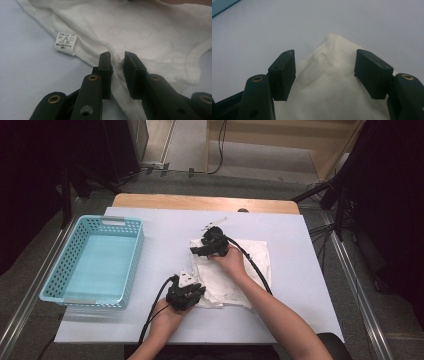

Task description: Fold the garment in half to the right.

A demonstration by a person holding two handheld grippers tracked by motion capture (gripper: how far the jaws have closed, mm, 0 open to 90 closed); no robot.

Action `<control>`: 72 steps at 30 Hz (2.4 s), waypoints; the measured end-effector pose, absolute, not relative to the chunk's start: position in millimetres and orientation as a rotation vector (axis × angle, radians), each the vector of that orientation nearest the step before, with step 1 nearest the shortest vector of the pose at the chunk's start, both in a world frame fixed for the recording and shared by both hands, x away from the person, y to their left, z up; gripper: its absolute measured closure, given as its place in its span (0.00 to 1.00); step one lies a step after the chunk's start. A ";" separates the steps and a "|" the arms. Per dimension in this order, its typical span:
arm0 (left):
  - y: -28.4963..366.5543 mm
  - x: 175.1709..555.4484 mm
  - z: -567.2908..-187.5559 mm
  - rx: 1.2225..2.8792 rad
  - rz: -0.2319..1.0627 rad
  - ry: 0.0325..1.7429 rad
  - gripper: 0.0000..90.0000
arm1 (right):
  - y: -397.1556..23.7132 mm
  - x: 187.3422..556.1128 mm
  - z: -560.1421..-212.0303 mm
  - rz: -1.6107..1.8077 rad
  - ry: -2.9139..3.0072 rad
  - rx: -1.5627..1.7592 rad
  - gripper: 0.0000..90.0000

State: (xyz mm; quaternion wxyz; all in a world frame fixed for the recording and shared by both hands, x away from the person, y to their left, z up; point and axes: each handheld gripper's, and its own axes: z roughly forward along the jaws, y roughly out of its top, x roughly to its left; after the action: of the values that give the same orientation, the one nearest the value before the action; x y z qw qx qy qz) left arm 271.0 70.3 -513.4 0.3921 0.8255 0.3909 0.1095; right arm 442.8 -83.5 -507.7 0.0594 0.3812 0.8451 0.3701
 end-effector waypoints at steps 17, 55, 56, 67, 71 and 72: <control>66.0 270.4 -513.2 2.091 0.283 0.996 0.89 | -70.7 433.6 -508.7 1.010 2.482 1.129 0.91; 57.4 272.9 -484.5 1.931 0.113 0.948 0.93 | -139.6 425.5 -468.0 1.264 2.489 1.311 0.94; 56.7 273.0 -484.1 1.935 0.114 0.945 0.93 | -141.0 425.1 -467.6 1.267 2.489 1.306 0.94; 43.7 276.5 -483.9 1.959 0.093 0.910 0.93 | -157.2 419.8 -464.9 1.279 2.459 1.341 0.94; 38.6 277.0 -483.8 1.965 0.082 0.895 0.93 | -163.8 417.0 -463.7 1.280 2.442 1.362 0.94; 37.7 277.5 -483.6 1.972 0.081 0.888 0.93 | -165.3 416.7 -463.6 1.279 2.439 1.361 0.94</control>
State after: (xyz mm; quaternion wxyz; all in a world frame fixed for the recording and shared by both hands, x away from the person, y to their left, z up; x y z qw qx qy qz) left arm 277.5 37.7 -483.6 0.4694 0.8045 0.3624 0.0332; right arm 416.7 -165.3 -463.6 0.0349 0.4428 0.7935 0.4161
